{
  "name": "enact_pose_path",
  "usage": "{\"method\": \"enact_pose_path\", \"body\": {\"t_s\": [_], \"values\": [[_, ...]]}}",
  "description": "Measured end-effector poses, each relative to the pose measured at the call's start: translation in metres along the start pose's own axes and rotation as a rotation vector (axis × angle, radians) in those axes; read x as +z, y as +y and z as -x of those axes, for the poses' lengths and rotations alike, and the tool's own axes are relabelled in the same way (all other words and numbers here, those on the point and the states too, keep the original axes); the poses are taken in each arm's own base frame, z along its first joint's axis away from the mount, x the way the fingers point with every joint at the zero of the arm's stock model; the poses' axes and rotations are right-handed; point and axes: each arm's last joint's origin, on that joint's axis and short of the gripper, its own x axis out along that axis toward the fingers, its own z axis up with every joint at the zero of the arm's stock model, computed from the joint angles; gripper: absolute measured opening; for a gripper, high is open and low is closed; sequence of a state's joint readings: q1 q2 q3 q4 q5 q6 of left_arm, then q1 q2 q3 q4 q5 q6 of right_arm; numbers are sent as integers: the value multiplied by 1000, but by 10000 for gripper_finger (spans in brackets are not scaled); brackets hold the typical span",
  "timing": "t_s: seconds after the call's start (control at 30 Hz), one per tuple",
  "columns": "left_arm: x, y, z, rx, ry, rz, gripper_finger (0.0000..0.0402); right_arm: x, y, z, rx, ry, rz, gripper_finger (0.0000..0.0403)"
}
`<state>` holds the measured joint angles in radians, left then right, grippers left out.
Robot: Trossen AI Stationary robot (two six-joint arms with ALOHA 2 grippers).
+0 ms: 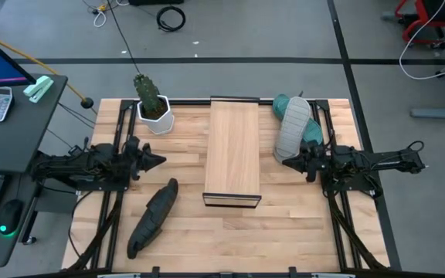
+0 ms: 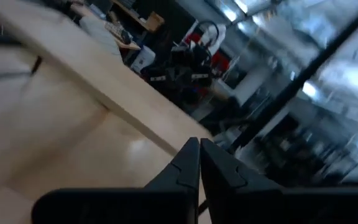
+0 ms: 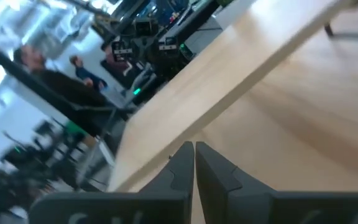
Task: Pick and place slides into the shelf
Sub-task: Put the black slides on the shelf
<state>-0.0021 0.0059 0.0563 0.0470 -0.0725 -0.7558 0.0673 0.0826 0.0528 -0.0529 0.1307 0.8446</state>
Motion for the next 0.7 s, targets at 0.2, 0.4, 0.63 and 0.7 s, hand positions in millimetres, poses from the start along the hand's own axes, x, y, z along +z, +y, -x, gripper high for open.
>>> {"method": "enact_pose_path", "body": {"t_s": [0.2, 0.4, 0.63, 0.7], "values": [[0, 0, 0, 3, -3, 124, 24, 1, 0, 0, -18, -27, -46, 23], [0, 0, 0, 3, -5, 80, 15, 1, 0, 0, -22, -34, -99, 23], [13, -12, 2, -120, -136, 16, 12, 2, -1, 0, -44, -67, -132, 23], [20, -18, 4, -184, -220, -51, 15, 2, -1, 0, -44, -67, -132, 23]]}}
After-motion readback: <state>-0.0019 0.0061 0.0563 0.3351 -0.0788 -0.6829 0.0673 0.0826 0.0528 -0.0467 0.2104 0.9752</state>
